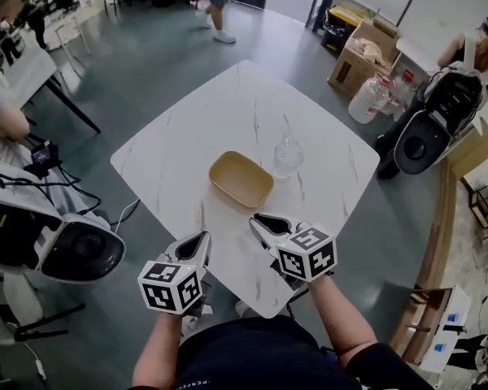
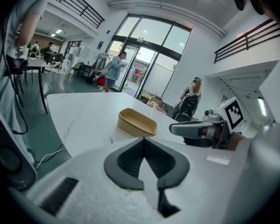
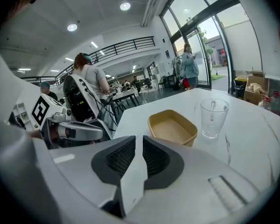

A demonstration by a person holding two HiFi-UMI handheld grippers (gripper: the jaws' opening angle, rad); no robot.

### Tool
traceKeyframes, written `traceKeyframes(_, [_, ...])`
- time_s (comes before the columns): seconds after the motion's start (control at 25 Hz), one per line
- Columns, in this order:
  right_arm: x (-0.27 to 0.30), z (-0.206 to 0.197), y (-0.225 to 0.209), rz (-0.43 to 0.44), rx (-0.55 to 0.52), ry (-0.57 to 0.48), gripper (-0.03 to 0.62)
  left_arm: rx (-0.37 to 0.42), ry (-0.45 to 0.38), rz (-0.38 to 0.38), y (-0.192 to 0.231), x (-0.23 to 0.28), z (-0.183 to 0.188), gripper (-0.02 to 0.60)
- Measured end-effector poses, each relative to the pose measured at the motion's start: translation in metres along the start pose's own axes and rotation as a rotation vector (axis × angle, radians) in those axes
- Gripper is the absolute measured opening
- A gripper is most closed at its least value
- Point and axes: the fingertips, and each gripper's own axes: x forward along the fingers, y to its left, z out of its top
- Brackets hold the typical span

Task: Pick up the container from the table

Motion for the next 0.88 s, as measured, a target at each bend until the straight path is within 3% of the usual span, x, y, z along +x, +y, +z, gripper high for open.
traceKeyframes(0.2, [0.023, 0.005, -0.009, 0.059, -0.034, 0.037, 0.057, -0.036, 0.008, 0.085, 0.016, 0.006, -0.005, -0.006])
traceKeyframes(0.4, [0.043, 0.0, -0.021, 0.055, -0.142, 0.09, 0.076, -0.051, 0.006, 0.138, 0.022, 0.012, -0.006, -0.006])
traceKeyframes(0.88, [0.08, -0.007, -0.029, 0.056, -0.35, 0.237, 0.109, -0.076, 0.009, 0.198, 0.025, 0.012, -0.006, -0.005])
